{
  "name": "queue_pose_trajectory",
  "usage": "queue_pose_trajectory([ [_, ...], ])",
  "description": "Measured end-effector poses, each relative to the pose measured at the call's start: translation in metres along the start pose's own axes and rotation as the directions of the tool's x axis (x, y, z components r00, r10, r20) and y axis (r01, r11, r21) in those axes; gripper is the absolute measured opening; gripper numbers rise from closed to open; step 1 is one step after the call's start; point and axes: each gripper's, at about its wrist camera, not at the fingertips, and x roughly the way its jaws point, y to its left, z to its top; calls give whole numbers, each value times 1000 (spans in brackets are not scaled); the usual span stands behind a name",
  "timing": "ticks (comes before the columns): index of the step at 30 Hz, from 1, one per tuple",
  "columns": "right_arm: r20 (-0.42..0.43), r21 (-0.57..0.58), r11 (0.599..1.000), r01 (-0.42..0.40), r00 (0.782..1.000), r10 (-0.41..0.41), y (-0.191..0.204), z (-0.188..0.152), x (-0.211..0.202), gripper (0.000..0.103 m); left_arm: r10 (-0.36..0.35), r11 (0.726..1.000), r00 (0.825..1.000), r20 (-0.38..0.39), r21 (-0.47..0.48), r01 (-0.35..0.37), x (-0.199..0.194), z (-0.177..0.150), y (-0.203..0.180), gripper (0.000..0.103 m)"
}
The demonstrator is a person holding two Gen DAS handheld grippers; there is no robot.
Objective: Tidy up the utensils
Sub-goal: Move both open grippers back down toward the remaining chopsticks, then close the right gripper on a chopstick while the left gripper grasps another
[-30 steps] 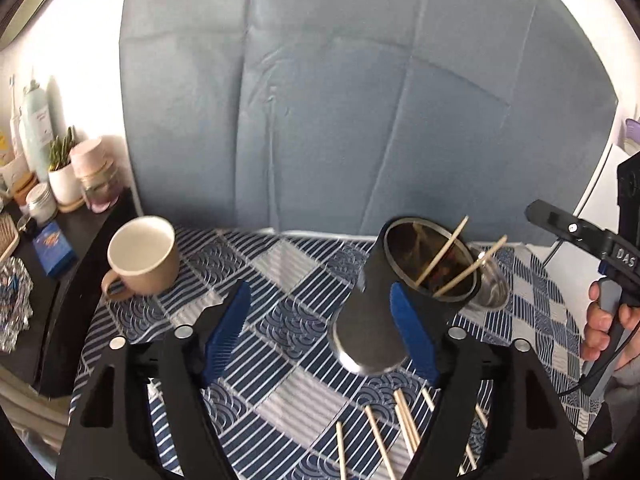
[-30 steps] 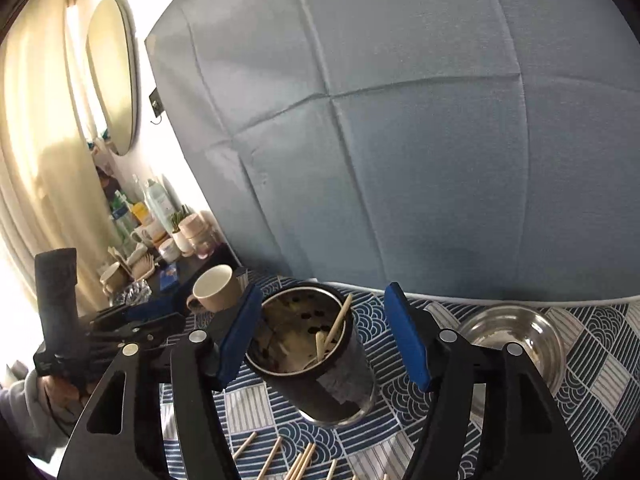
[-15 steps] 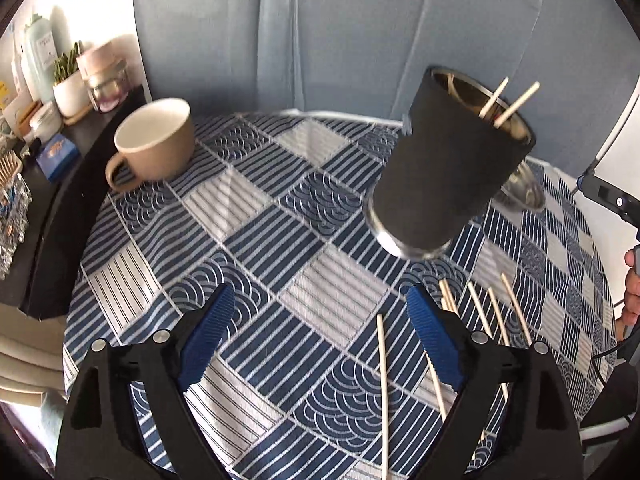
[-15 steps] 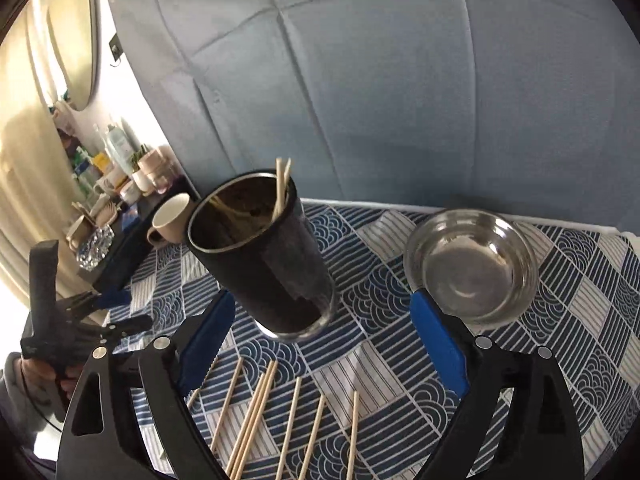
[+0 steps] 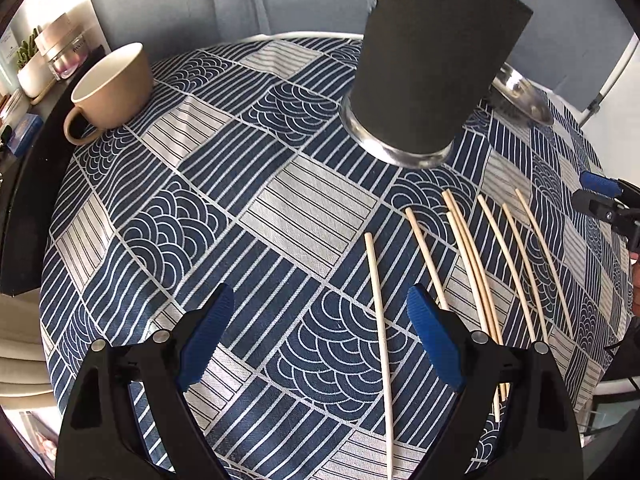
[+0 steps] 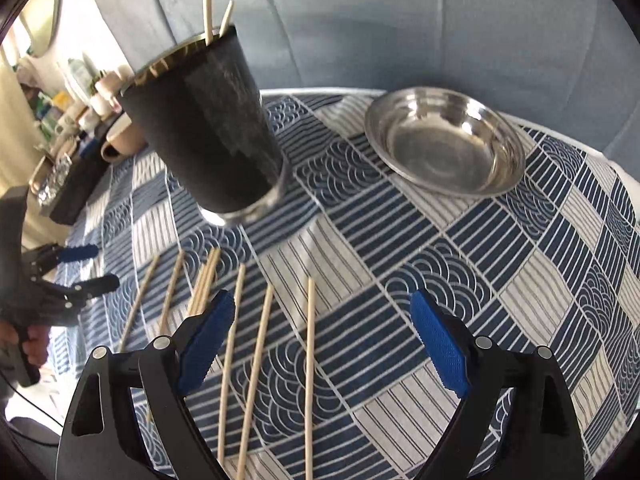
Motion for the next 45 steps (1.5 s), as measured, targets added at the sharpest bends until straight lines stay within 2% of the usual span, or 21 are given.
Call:
queue_pose_trajectory([
  [4,-61,11,1000,-5,998,5,1,-6,15,85,17,1000,999,-33,19,-16,9,1,-5,83],
  [7,-88,0,1000,10,996,-10,3,-9,22,85,57,997,996,-71,57,-53,19,2,-11,78],
  [10,-116,-13,999,30,993,-31,3,-10,30,84,103,990,991,-90,101,-94,25,0,-17,77],
  [11,-127,-14,999,37,991,-39,3,-9,32,80,108,990,990,-92,105,-99,26,-1,-17,77],
  [12,-142,-14,999,42,989,-44,3,-8,34,71,107,990,990,-92,106,-97,26,-1,-18,77],
  [15,-183,14,999,44,982,-41,-1,-7,40,60,115,989,986,-119,108,-102,28,-2,-18,78],
  [18,-209,14,999,48,977,-44,0,-7,46,54,102,992,983,-149,88,-90,31,0,-15,78],
  [22,-229,-12,998,65,971,-67,6,-10,51,54,72,996,984,-164,65,-62,35,2,-9,76],
  [26,-265,-102,989,106,955,-130,22,-9,57,50,67,995,983,-170,85,-54,33,0,-12,64],
  [33,-342,-128,988,90,931,-130,34,4,68,49,74,995,973,-220,80,-58,36,4,-12,62],
  [37,-351,-146,986,83,927,-130,40,8,75,48,75,995,969,-236,85,-56,37,6,-11,59],
  [40,-351,-146,986,79,928,-126,37,12,77,40,77,995,966,-246,80,-59,35,7,-13,55],
  [42,-350,-149,986,74,929,-122,33,12,72,24,77,995,964,-255,74,-60,33,6,-11,51],
  [45,-351,-148,986,71,929,-119,23,12,67,11,76,996,961,-265,69,-60,31,3,-7,40],
])
